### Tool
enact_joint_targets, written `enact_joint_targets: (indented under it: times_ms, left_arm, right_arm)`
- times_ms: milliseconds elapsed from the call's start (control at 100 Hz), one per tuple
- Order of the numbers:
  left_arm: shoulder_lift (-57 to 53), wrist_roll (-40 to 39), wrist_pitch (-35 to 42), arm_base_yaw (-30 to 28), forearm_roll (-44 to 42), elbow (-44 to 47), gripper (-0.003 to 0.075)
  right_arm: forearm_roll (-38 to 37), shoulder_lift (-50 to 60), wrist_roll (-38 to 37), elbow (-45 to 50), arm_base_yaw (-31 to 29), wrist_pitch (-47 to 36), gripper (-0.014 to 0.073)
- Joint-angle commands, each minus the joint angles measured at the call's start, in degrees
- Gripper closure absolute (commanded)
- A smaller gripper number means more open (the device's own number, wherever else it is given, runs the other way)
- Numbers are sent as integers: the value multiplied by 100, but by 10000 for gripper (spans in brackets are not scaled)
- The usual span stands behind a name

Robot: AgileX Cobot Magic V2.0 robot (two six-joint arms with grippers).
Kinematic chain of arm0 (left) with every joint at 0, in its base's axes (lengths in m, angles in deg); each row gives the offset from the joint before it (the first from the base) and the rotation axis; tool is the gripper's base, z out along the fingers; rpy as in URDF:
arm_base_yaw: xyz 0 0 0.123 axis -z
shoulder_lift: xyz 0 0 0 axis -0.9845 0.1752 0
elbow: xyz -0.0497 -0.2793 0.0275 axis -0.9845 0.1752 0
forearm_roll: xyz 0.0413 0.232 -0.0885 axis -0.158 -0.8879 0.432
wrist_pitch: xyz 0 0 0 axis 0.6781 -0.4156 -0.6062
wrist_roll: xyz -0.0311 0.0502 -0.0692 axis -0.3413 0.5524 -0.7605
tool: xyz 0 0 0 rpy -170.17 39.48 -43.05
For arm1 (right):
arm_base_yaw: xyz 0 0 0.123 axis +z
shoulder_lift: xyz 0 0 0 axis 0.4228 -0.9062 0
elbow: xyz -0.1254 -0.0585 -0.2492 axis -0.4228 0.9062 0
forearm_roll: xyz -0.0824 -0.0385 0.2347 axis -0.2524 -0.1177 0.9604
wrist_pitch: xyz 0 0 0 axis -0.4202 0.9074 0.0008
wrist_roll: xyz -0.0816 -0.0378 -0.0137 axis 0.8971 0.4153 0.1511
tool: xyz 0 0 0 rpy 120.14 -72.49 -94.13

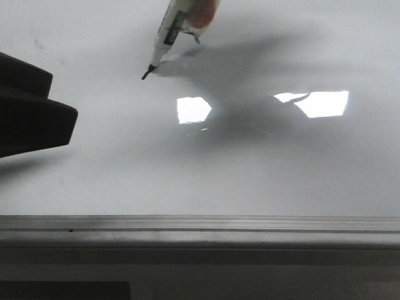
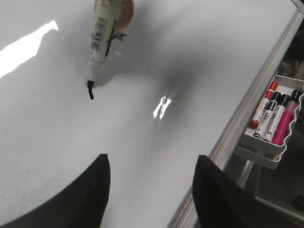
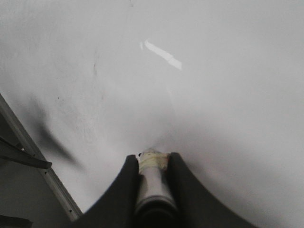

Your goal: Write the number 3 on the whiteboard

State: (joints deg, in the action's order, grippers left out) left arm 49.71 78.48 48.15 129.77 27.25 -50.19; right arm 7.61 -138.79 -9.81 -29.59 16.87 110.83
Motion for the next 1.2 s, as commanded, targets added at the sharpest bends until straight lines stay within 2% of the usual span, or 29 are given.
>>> enact_joint_targets:
  times_ms: [0,130,350,620,790,920,1190]
  left_arm:
    - [-50,-63,452,34,87,-149,367]
    - [-50,-63,452,34,87,-149,367]
    - [-50,-63,455,34,87,-149,367]
    - [-50,-63,455,34,87,-149,367]
    - [-50,-63,455,34,87,-149,367]
    - [-50,-63,455,34,87,-149,367]
    - [28,-63,856,34,1,-149,367]
  right_arm:
    - [-249,257,68,-198,-142,-65,658]
    - [-208,283,68,-148,-115,504,658]
    - [-198,-47,68,-22,317,197,658]
    - [-421,88,-174,-9,349,1063,655]
    - [-380,-172,-185,104,774,557,655]
    - [-347,-334,-194,59,838,92,655]
    - [-293,-48,-194,22,1262,32,655]
